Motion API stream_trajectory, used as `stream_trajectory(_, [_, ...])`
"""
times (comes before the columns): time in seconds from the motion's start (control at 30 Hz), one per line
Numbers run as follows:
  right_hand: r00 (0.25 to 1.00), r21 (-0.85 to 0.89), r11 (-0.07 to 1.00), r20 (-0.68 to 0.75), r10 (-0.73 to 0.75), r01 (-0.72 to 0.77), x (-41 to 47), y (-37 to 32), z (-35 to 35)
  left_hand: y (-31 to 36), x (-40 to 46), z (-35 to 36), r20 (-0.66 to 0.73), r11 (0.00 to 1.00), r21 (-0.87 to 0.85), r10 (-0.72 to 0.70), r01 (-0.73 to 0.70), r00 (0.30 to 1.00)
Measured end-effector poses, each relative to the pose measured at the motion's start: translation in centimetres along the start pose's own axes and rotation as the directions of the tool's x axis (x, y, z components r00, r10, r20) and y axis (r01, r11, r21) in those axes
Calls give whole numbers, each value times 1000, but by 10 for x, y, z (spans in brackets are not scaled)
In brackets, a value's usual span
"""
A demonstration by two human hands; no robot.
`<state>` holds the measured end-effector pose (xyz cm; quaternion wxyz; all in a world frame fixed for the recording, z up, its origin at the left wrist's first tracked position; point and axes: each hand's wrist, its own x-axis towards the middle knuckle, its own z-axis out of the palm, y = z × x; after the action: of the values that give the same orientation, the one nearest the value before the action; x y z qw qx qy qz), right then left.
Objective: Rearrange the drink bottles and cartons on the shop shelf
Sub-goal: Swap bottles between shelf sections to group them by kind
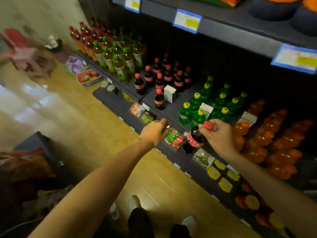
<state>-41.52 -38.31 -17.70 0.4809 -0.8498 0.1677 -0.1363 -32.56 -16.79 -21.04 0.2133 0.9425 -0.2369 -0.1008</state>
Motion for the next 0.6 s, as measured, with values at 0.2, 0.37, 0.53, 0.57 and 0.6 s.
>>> stream_trajectory(0.2, [1000,-40,999,25,6,-5,18,-67,86,-102,-12,-58,-67,998,4,-55,55,996])
stream_trajectory(0.37, [995,-80,992,-35,95,-97,38,-107,155,-175,-12,-97,-90,998,10,-53,54,995])
stream_trajectory(0.53, [918,4,921,-77,389,-390,61,-123,204,-227,-6,-125,-76,999,-5,-36,36,996])
stream_trajectory(0.57, [901,20,904,-69,428,-428,63,-126,210,-235,-5,-128,-71,999,-18,-33,32,997])
stream_trajectory(0.6, [888,27,891,-64,455,-454,68,-127,215,-242,-3,-129,-60,999,-27,-28,27,998])
